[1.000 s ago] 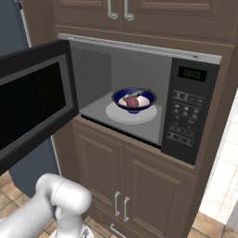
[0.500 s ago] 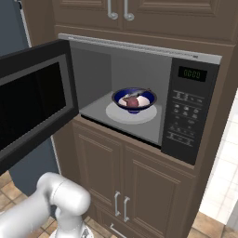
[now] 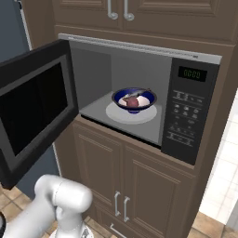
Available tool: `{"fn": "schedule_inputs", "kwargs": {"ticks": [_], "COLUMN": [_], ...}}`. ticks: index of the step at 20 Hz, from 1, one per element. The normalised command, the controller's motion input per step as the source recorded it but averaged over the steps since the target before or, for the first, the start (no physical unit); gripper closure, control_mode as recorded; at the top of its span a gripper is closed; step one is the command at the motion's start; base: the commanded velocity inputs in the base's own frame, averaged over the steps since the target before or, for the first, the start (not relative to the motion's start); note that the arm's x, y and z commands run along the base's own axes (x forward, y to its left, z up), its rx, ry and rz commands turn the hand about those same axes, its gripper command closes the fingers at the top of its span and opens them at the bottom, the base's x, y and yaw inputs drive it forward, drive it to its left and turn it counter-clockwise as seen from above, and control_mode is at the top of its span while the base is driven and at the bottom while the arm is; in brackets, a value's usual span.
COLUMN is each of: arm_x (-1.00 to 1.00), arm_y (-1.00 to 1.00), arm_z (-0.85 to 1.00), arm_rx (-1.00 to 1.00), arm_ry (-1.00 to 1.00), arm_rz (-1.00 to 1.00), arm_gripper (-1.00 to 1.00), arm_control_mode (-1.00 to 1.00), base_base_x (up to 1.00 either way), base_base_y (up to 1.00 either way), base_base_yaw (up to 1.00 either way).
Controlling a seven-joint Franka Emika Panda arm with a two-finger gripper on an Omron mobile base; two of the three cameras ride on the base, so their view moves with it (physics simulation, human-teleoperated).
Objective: Place the bowl containing the onion and fish in the microwave. Close the microwave door and press the start button to microwave the meal.
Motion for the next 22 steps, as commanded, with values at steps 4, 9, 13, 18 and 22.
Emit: {"fn": "schedule_inputs", "kwargs": {"ticks": [4,9,13,18,22], "arm_x": [-0.04,0.00,0.00,0.13,0.56], "arm_y": [-1.00,-1.00,-1.00,-1.00,-0.76], "arm_z": [0.04,0.00,0.00,-0.04,-0.16], "arm_rx": [0.25,0.27,0.27,0.23,0.12], "arm_ry": [-0.13,-0.10,-0.09,-0.03,0.00], "arm_rz": [-0.06,-0.01,0.00,0.00,0.03], "arm_gripper": [-1.00,-1.00,-1.00,-1.00,-1.00], "arm_control_mode": [-1.00,-1.00,-1.00,-1.00,-1.00], "base_base_x": [0.00,0.00,0.00,0.00,0.00], "base_base_y": [0.00,0.00,0.00,0.00,0.00], "base_base_yaw": [0.00,0.00,0.00,0.00,0.00]}}
